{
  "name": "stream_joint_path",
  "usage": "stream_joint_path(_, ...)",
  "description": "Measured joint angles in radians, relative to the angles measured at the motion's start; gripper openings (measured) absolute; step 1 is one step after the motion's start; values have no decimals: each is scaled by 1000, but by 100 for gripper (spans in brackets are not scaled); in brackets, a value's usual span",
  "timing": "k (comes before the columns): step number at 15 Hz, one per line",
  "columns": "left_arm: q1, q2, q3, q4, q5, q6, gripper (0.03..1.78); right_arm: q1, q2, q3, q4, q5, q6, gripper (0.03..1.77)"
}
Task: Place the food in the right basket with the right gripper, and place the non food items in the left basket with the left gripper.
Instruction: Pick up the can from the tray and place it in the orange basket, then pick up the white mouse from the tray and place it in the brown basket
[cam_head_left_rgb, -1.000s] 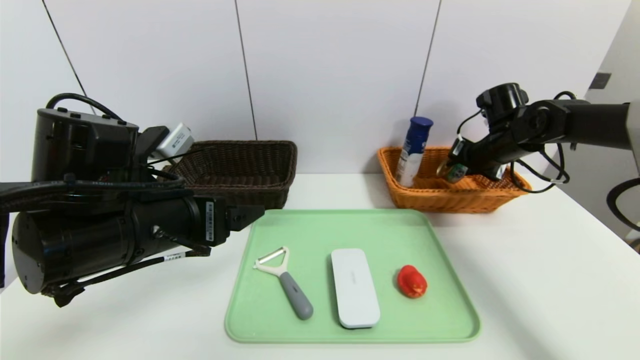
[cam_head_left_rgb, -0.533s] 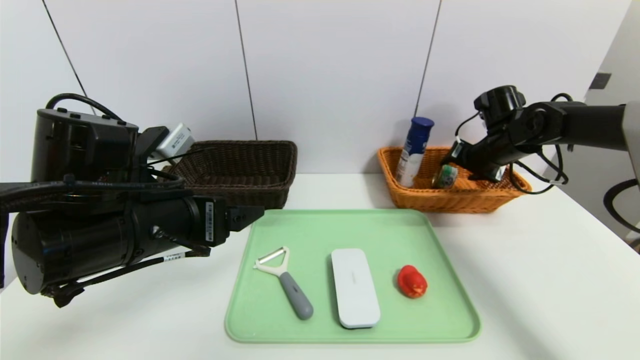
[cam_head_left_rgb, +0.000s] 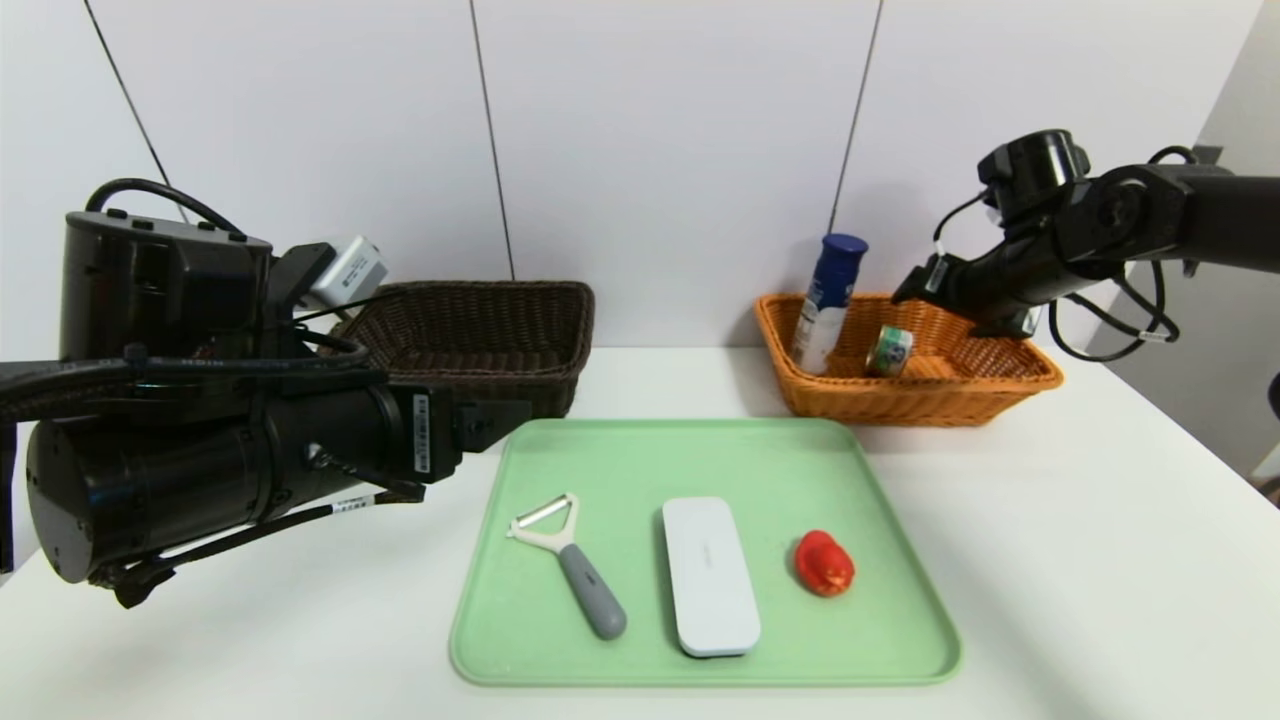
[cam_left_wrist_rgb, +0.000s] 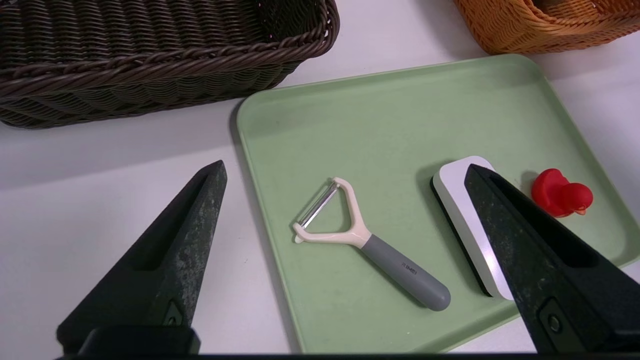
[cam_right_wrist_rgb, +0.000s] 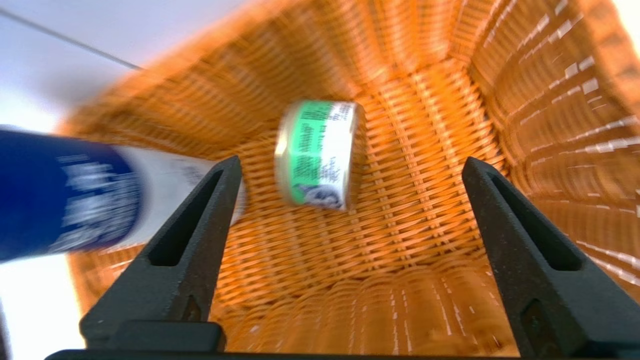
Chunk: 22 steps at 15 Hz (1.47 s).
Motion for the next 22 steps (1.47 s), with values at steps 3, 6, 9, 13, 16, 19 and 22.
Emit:
stream_joint_path(3, 0, 6, -4, 4, -2, -1, 169, 7, -63, 0, 20, 1, -9, 159)
stream_joint_path(6, 0, 8, -19, 10, -3, -7, 169, 7, -132, 4, 45, 15, 2, 163)
stream_joint_path(9, 0, 4, -20, 20, -1, -13, 169, 13, -210, 17, 46, 81, 74, 166)
stream_joint_path(13, -2, -28, -20, 90, 5, -17, 169, 88, -326, 43, 47, 131, 124, 168)
stream_joint_path(16, -1, -62, -10, 114, 18, -28, 169, 193, -424, 101, 45, 133, 168, 169)
stream_joint_path(19, -1, -93, -10, 117, 51, -24, 169, 280, -505, 188, 39, 53, 165, 169)
stream_joint_path(22, -3, -134, -8, 133, 47, -18, 169, 340, -547, 220, 43, -166, 115, 169)
